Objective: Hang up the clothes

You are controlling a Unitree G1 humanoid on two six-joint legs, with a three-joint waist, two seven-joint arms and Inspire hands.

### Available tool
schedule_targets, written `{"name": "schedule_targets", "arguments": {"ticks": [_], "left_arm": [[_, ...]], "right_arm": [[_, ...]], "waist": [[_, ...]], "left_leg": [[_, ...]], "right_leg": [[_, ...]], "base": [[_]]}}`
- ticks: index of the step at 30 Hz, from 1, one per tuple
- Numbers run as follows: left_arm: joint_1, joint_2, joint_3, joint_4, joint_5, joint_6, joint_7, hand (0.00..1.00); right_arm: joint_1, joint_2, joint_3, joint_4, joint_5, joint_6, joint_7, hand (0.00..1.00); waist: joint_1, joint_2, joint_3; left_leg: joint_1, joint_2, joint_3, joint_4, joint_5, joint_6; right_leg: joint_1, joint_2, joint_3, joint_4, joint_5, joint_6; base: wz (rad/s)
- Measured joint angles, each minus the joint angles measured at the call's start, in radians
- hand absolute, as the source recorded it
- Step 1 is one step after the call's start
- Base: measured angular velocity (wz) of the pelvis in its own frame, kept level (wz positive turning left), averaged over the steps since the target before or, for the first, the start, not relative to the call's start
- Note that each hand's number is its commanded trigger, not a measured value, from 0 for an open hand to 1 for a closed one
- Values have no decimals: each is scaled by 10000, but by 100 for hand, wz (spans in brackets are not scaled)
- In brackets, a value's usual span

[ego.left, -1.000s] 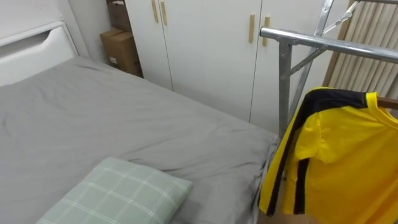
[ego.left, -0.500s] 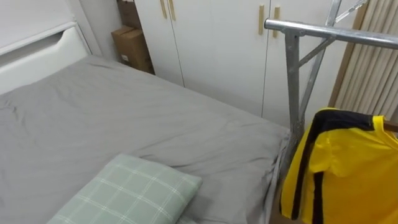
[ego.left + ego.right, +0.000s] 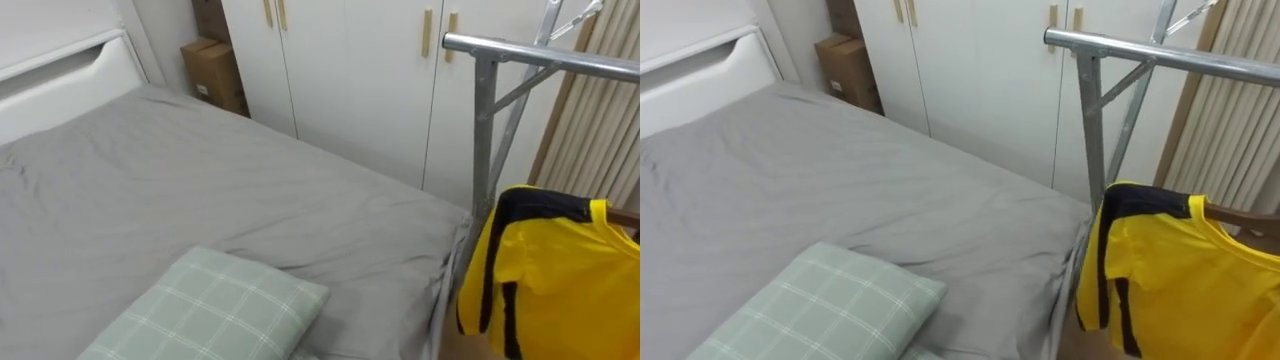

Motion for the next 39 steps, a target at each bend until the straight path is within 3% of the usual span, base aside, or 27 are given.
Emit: {"name": "schedule_targets", "arguments": {"ticks": [5, 10, 13, 16, 20, 23, 24, 25, 27, 32, 36, 39], "left_arm": [[-8, 154, -103, 42, -7, -3, -84, 0], [-35, 212, -202, 53, -18, -10, -85, 0], [-36, 212, -201, 57, -10, -23, -78, 0], [-29, 211, -202, 56, 11, -23, -76, 0], [-27, 211, -201, 49, 27, -21, -44, 0], [-15, 210, -198, 50, 61, -12, -22, 0], [-11, 210, -200, 51, 62, 0, -21, 0], [-4, 210, -200, 51, 69, 13, -21, 0], [-4, 209, -199, 62, 108, 30, -21, 0], [-7, 204, -198, 98, 112, 47, -21, 0], [8, 100, -198, 221, 103, 47, 53, 0], [7, 79, -192, 228, 65, 48, 178, 0]], "right_arm": [[-135, 0, 25, -23, -337, -59, -172, 100], [-136, 74, 110, -854, -1374, -141, -872, 100], [-137, 74, 110, -1069, -1667, -396, -1372, 100], [-136, 73, 110, -1307, -1780, -468, -1698, 100], [-141, 71, 106, -1571, -1812, -573, -2033, 100], [-244, 68, 106, -1624, -2086, -585, -2254, 100], [-354, 68, 108, -1624, -2155, -586, -2307, 100], [-489, 68, 110, -1625, -2204, -590, -2357, 100], [-793, 67, 112, -1624, -2328, -645, -2442, 100], [-1334, 38, 127, -1690, -2498, -940, -2704, 100], [-1333, 40, 121, -1753, -2423, -943, -2766, 100], [-1334, 37, 97, -1753, -2169, -945, -2795, 100]], "waist": [[37, -132, 2], [180, -246, 57], [247, -333, 111], [283, -370, 112], [240, -367, 106], [245, -372, 90], [235, -358, 82], [231, -349, 76], [236, -351, 76], [207, -361, 76], [228, -186, -24], [208, -132, -37]], "left_leg": [[26, -12, -11, -16, -21, 34], [173, -12, 15, -150, -22, 32], [150, -8, -20, -48, -30, 40], [133, -15, -26, 1, -59, 79], [118, -28, -29, 3, -63, 85], [115, -30, -29, -2, -62, 85], [125, -24, -31, -3, -62, 85], [149, -24, -37, -4, -60, 84], [157, -40, -40, -13, -61, 84], [153, -55, -40, -8, -61, 81], [165, -58, -30, -4, -60, 79], [181, -57, -31, -16, -57, 76]], "right_leg": [[19, -11, -1, 17, 0, -1], [23, -8, 113, 67, 2, -5], [14, -1, 142, 9, -11, 19], [16, 6, 207, -27, -91, 160], [2, 5, 228, -29, -85, 150], [10, 4, 249, 3, -48, 84], [8, 4, 250, 25, 13, -27], [14, 4, 252, 36, 63, -267], [29, 3, 256, -15, 37, -404], [20, -1, 288, -54, -24, -534], [10, -1, 290, -88, -11, -579], [16, -5, 303, -33, -21, -598]], "base": [[1], [-5], [-7], [-2], [-1], [-1], [-4], [-6], [-6], [0], [0], [0]]}}
